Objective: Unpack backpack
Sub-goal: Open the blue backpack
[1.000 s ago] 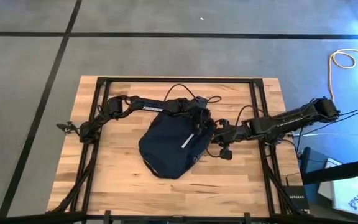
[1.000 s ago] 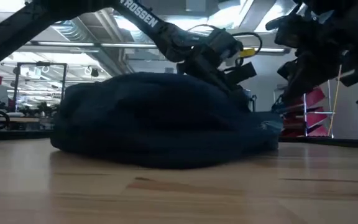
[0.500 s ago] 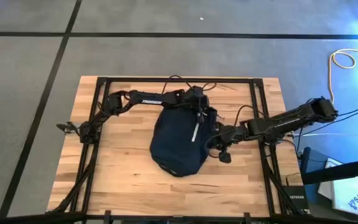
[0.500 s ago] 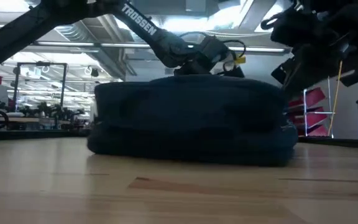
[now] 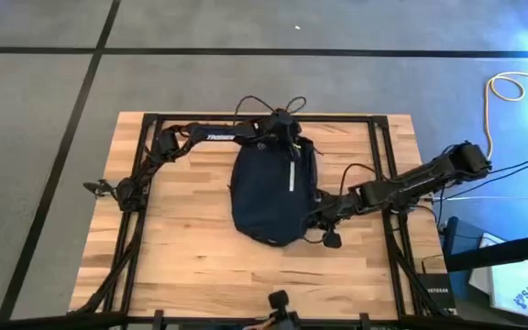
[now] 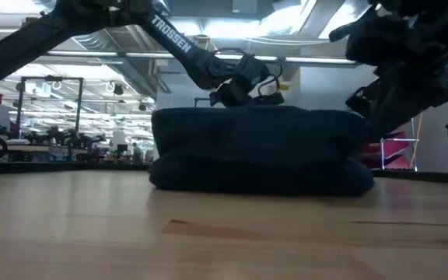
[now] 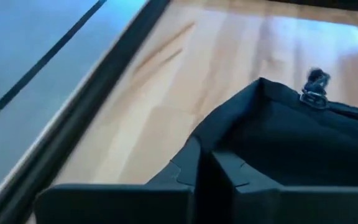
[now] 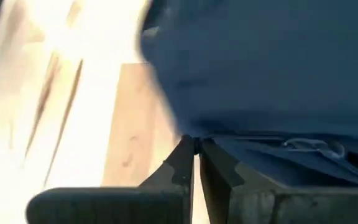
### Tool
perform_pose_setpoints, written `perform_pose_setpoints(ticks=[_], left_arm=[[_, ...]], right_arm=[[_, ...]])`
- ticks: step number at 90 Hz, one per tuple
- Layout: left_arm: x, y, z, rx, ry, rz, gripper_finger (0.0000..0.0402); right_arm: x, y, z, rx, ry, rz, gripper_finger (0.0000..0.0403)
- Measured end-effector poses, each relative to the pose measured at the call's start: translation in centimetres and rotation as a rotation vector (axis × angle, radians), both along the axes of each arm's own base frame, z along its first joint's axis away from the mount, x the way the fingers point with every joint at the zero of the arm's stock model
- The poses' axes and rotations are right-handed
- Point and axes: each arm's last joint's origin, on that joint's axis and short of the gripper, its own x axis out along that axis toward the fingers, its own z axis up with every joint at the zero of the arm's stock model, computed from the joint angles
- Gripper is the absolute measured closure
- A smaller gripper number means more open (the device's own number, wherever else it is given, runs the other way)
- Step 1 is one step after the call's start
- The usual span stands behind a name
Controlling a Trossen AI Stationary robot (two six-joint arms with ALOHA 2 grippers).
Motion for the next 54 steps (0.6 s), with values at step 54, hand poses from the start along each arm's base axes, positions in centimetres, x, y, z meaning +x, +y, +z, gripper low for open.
perform_pose_setpoints(ticks=[54], left_arm=[[-0.8, 1.1, 0.0, -0.133, -0.025, 0.082, 0.0401]], right_arm=[[0.3, 2.5, 1.0, 0.069, -0.134, 0.041, 0.0403]])
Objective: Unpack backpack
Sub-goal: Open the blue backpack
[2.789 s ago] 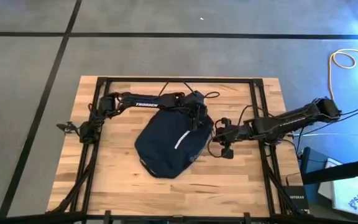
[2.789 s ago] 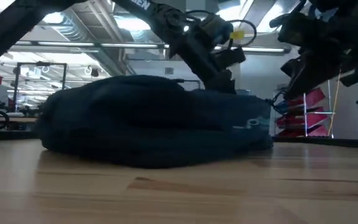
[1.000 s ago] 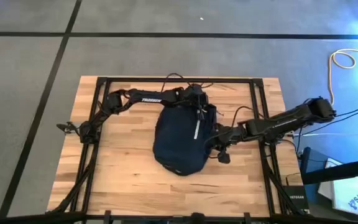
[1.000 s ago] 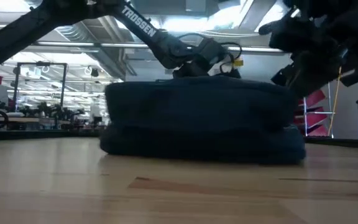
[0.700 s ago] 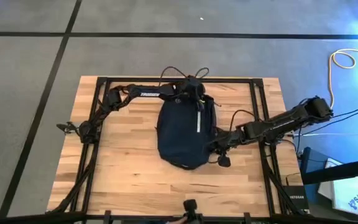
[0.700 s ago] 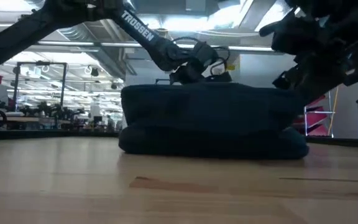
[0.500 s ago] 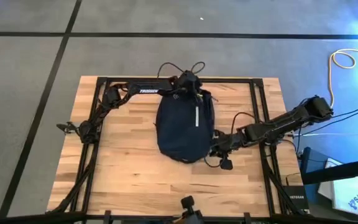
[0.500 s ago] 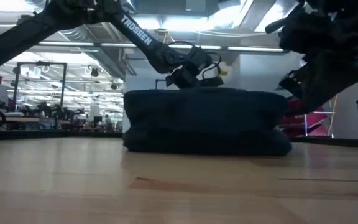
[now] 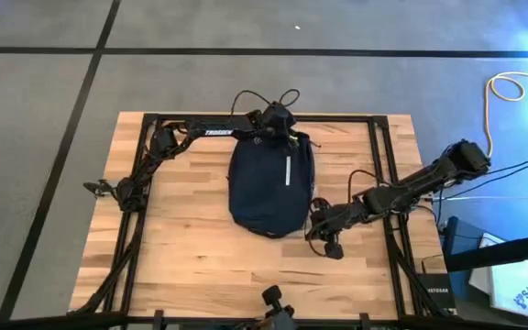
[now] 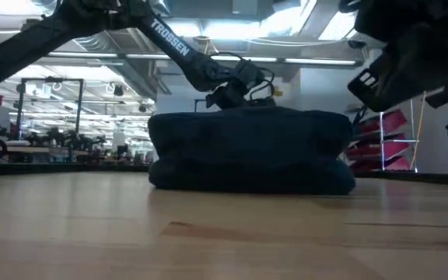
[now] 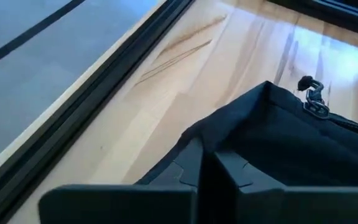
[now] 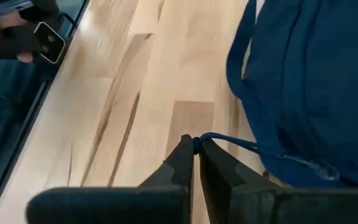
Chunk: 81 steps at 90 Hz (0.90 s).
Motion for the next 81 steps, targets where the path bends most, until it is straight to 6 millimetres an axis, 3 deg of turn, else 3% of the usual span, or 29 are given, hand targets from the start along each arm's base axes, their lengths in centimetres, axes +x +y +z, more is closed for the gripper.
perform_pose_setpoints(ticks=[33, 46, 65, 81], left_arm=[[0.2, -0.9, 0.9, -0.009, -0.02, -0.18, 0.0386], [0.1, -2.1, 2.2, 0.069, 0.02, -0.263, 0.0335], [0.3, -4.6, 5.6, 0.217, 0.016, -0.348, 0.0234], [0.9, -9.3, 4.9, 0.291, 0.176, -0.527, 0.018]], right_arm=[[0.0, 0.0, 0.0, -0.017, -0.012, 0.016, 0.0403], [0.0, -0.1, 0.0, -0.018, -0.011, 0.016, 0.0403], [0.0, -0.1, 0.0, -0.02, -0.01, 0.015, 0.0403], [0.0, -0.1, 0.0, -0.021, -0.01, 0.014, 0.0403]])
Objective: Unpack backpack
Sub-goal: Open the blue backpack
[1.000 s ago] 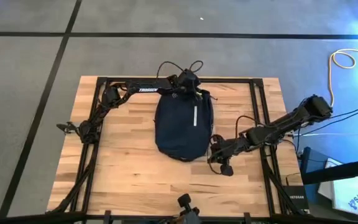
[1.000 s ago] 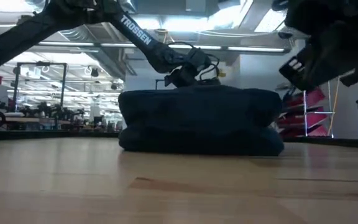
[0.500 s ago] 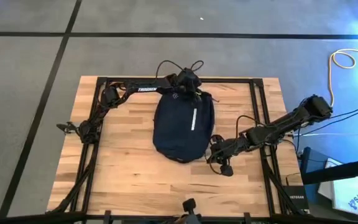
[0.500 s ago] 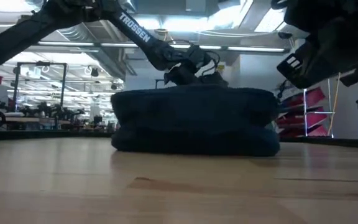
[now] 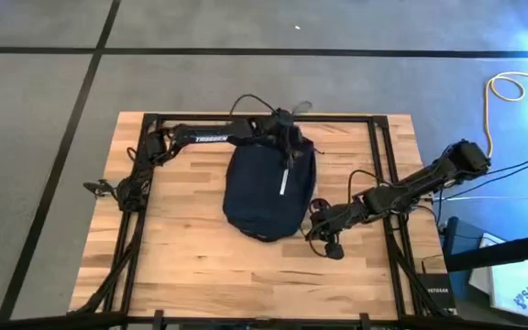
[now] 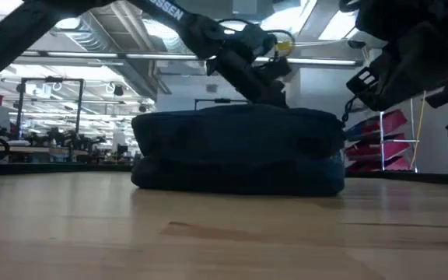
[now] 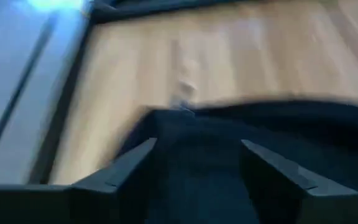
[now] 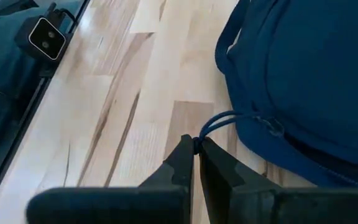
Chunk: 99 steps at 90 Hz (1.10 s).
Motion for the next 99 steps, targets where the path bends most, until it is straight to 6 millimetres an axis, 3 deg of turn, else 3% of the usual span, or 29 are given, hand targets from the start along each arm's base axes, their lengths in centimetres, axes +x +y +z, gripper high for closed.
perform_pose_setpoints(ticks=[21, 32, 54, 68, 99], left_arm=[[1.2, -8.6, -0.7, 0.024, 0.096, -0.096, 0.0176], [1.5, -12.9, -0.6, 0.135, 0.101, -0.131, 0.0189], [1.4, -19.0, -0.3, 0.327, 0.079, -0.141, 0.0204], [0.8, -21.2, -0.4, 0.415, 0.11, -0.181, 0.0212], [0.1, -23.4, -0.4, 0.605, 0.154, -0.106, 0.0235]], right_arm=[[0.3, 0.0, 0.8, -0.054, 0.016, -0.027, 0.0403], [0.5, -0.1, 1.5, -0.093, 0.034, -0.041, 0.0403], [0.5, -0.1, 2.0, -0.108, 0.067, -0.04, 0.0403], [0.3, -0.2, 1.8, -0.123, 0.091, -0.042, 0.0403], [0.1, -0.2, 1.6, -0.132, 0.12, -0.045, 0.0403]])
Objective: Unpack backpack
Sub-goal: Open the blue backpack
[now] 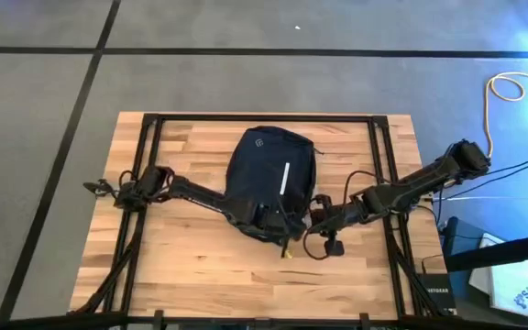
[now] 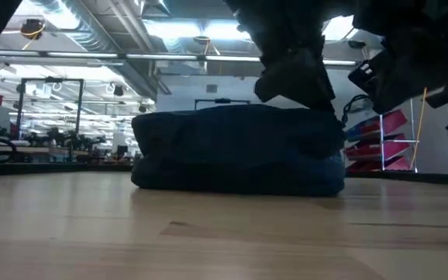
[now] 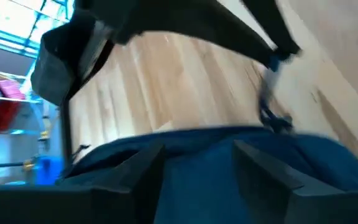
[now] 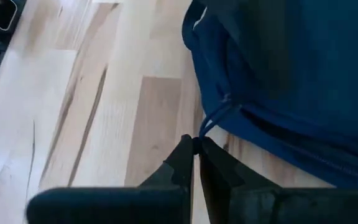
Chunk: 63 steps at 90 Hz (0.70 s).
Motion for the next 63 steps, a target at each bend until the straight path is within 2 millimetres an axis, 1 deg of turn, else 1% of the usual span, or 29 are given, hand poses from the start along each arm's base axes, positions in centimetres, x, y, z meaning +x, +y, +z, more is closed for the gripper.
perform_pose_setpoints(ticks=[9, 24, 29, 47, 63], left_arm=[[0.04, 0.08, -0.05, -0.038, -0.003, -0.002, 0.0236], [0.38, -0.59, 0.04, -0.26, -0.032, -0.104, 0.0236], [0.37, -0.82, 0.03, -0.308, -0.03, -0.126, 0.0236], [0.39, -0.66, 0.01, -0.315, -0.028, -0.121, 0.0236], [0.72, -0.58, 0.31, -0.341, -0.077, -0.116, 0.0236]], right_arm=[[0.0, 0.0, 0.0, -0.001, 0.0, -0.001, 0.0403], [0.0, -0.06, -0.01, -0.014, -0.003, -0.011, 0.0403], [0.0, -0.06, -0.02, -0.015, -0.003, -0.011, 0.0403], [-0.19, -0.13, -0.17, -0.022, 0.023, -0.014, 0.0403], [-0.09, -0.09, -0.1, -0.017, 0.009, -0.014, 0.0403]])
